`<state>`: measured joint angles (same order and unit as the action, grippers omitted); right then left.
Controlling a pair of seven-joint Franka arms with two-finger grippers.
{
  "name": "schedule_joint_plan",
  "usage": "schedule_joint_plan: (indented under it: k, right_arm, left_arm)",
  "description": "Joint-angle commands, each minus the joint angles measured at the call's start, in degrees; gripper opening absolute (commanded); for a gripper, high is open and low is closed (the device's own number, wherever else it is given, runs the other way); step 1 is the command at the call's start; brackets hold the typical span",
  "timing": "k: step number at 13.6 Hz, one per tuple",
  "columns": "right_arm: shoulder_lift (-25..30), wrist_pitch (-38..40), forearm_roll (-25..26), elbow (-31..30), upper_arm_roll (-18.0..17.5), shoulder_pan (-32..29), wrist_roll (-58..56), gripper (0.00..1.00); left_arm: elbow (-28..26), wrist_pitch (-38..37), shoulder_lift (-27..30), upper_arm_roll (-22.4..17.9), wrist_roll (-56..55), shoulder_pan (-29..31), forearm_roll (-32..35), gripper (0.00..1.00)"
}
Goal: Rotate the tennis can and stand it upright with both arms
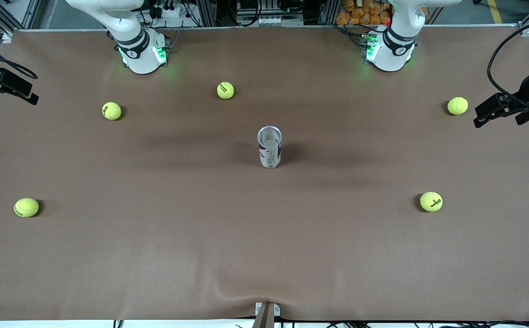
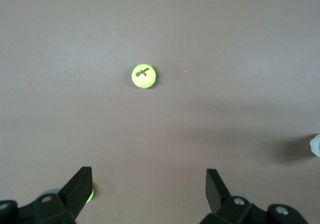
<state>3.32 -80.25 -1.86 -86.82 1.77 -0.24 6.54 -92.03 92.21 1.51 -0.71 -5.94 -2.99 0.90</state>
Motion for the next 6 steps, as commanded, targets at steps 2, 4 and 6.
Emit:
schedule_joint_plan:
  k: [2, 4, 6]
  right_arm:
    - [0.29, -0.35, -0.08, -0.37, -0.19, -0.03, 0.49, 1.00]
    - [0.29, -0.35, -0.08, -0.37, -0.19, -0.12, 0.49, 1.00]
    - [0.29, -0.35, -0.16, -0.37, -0.19, -0.11, 0.49, 1.00]
  left_arm:
    - [-1.84, -0.19, 2.00, 0.45, -0.66, 0.17, -0.63, 1.00]
    - [-1.84, -0.36, 2.09, 0.45, -0.66, 0.17, -0.63, 1.00]
    - [-1.84, -0.54, 2.00, 0.45, -0.66, 0.17, -0.63, 1.00]
